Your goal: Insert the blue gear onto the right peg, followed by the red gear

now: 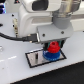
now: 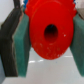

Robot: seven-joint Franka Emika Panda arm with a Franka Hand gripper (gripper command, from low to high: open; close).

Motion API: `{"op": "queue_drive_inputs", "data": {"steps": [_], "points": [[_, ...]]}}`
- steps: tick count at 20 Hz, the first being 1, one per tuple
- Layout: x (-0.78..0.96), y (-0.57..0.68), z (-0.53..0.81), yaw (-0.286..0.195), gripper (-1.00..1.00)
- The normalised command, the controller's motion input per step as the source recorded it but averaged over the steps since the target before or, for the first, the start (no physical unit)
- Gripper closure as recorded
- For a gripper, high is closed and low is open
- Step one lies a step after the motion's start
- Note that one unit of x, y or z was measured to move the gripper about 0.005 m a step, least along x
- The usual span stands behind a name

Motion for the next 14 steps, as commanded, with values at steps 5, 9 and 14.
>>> {"op": "queue_drive_inputs", "data": {"steps": [5, 9, 14], "points": [[0.05, 0.01, -0.31, 0.0, 1.0], [0.02, 0.0, -0.3, 0.0, 1.0], [0.0, 0.02, -0.03, 0.0, -1.0]]}}
